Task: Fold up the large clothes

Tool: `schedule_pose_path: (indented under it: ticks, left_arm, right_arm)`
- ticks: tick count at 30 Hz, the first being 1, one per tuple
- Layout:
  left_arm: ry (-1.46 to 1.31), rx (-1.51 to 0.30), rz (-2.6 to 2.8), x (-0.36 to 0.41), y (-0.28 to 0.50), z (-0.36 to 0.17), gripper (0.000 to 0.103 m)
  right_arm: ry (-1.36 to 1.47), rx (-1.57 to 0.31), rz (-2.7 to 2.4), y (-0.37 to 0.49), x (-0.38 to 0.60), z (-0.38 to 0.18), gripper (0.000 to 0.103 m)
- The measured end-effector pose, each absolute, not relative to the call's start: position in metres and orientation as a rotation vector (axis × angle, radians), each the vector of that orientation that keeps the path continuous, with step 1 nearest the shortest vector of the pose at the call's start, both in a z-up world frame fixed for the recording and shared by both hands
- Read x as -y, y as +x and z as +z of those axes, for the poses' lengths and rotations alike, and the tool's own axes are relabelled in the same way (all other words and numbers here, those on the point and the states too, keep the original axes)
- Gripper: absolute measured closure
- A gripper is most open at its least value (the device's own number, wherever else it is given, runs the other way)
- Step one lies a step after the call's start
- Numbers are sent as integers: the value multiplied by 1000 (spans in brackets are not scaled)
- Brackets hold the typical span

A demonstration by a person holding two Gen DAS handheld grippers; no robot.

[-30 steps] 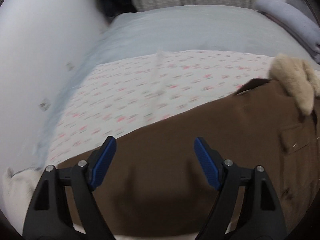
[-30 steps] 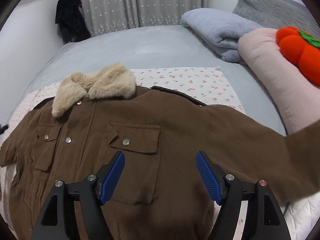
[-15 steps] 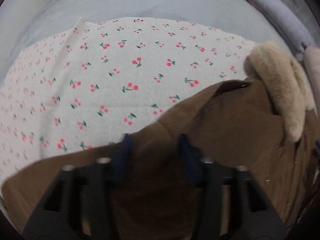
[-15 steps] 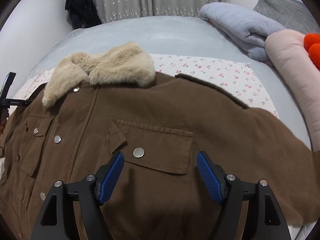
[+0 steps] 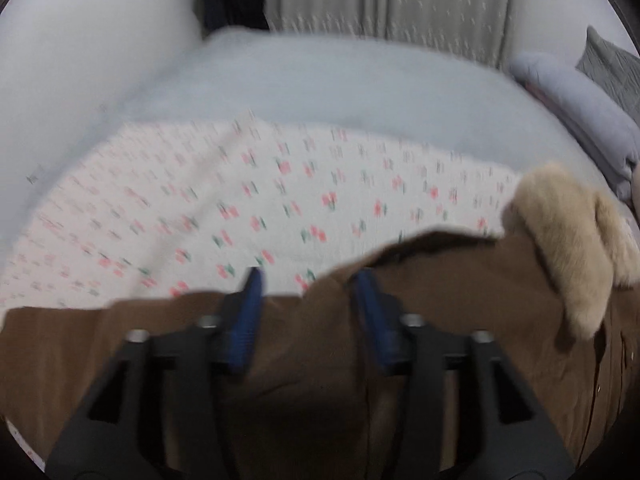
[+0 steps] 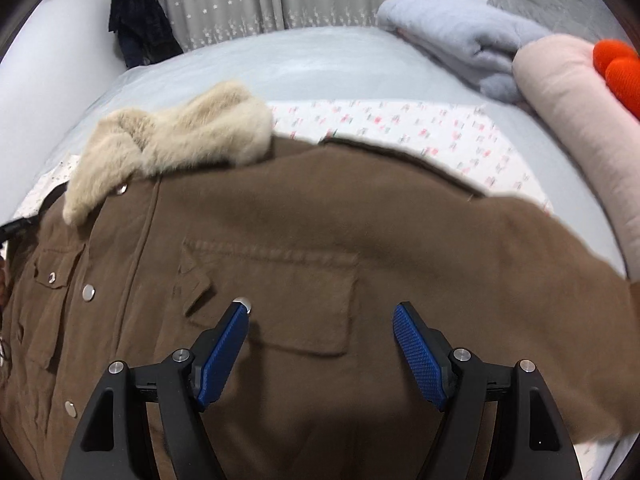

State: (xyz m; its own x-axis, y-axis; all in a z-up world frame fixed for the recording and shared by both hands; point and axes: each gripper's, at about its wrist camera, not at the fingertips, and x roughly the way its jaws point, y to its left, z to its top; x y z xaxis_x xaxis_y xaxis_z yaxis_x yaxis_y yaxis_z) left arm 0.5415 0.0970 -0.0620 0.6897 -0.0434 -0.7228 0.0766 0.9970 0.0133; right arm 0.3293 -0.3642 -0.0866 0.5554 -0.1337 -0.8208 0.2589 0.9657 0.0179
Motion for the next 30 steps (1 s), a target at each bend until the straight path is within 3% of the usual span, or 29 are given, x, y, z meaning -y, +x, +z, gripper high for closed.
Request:
schedule_pose_path:
  ticks: [2,6,9,12,14,19,22,25,30]
  left_arm:
    - [8,-729,-130,-94,526,-43,36]
    - [3,-819,-274,-57,528,-42,35]
    - [-7,-899,-383,-32,530,-64,35]
    - [30,-1042,-412,-9,533,-114,34]
    - [133,-964,-406,-2,520,-118,34]
    - [169,-1044,-408,-10,482,-87,34]
    - [146,-1061,-408,-36,436,-61,18]
    - [114,-1101,-421,-60,394,-53,17]
    - [131,-1144,-406,-103,319,-56,17]
  right_arm:
    - [140,-930,-261,339,375,-82,26]
    - [197,-865,-242,370,386,-75,31]
    - [245,-860,-165,398,378,-82,36]
    - [217,-1014,-143,421,367,-127,36]
    - [146,-980,-161,411,358,-125,36]
    - [133,-1067,-172,361,362,-98,35]
    - [176,-1075,-129,300,365,-70,33]
    - [169,-1085,-120,242,360,-50,25]
    - [187,-1093,-129,155,361,-40,22]
